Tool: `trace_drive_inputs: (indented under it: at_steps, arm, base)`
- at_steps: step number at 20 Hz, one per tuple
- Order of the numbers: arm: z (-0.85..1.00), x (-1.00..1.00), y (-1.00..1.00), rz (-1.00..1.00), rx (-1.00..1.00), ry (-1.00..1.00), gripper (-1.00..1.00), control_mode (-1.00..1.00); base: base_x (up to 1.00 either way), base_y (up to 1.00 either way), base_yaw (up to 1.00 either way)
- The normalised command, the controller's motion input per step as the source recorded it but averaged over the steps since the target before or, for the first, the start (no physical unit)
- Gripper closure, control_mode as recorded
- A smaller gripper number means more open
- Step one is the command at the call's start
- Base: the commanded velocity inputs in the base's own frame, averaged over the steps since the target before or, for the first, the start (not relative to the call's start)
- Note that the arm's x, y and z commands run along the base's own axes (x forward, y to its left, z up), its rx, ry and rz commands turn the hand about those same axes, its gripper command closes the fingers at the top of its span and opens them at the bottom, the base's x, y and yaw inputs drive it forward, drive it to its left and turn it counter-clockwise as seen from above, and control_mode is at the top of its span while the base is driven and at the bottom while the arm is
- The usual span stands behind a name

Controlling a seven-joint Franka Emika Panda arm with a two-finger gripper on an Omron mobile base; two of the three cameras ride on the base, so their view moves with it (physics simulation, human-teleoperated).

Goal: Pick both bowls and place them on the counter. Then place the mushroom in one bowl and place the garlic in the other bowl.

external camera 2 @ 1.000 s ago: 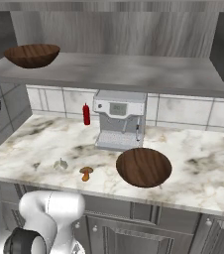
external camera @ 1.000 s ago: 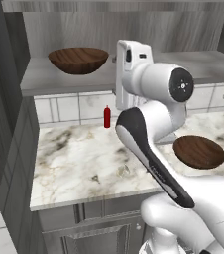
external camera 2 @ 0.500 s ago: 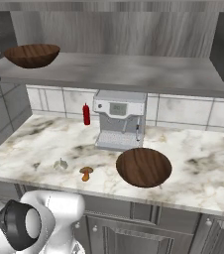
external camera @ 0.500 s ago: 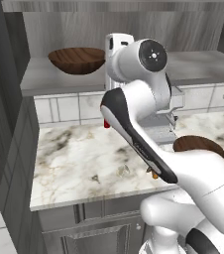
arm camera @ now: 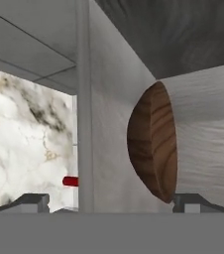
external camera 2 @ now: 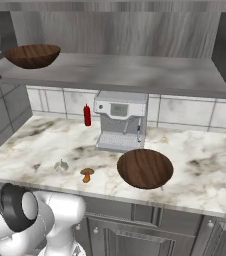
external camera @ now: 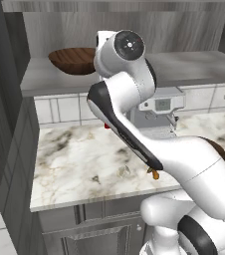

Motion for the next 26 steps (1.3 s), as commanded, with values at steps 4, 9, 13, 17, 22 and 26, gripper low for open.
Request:
trace_drive_inputs:
  at_steps: [4,9,13,17,22,26]
  arm:
    - [-0.17,0.27,0.00,0.00,-0.01,0.03,-1.00,-1.00]
    - [-0.14,0.29,0.04,-0.02,0.00,0.01,-1.00,-1.00]
    - [-0.12,0.26,0.09,-0.03,0.00,0.00,-1.00,-1.00]
    - [-0.01,0.17,0.11,-0.05,0.00,-0.01,-1.00,-1.00]
    - [0.02,0.12,0.19,-0.08,-0.01,0.00,-1.00,-1.00]
    - [0.01,0.19,0.25,-0.09,-0.03,0.00,-1.00,-1.00]
  base:
    - [0.00,0.00,0.00]
    - [0.00,0.00,0.00]
    - [0.00,0.00,0.00]
    - [0.00,0.00,0.00]
    - [0.00,0.00,0.00]
    - [0.00,0.00,0.00]
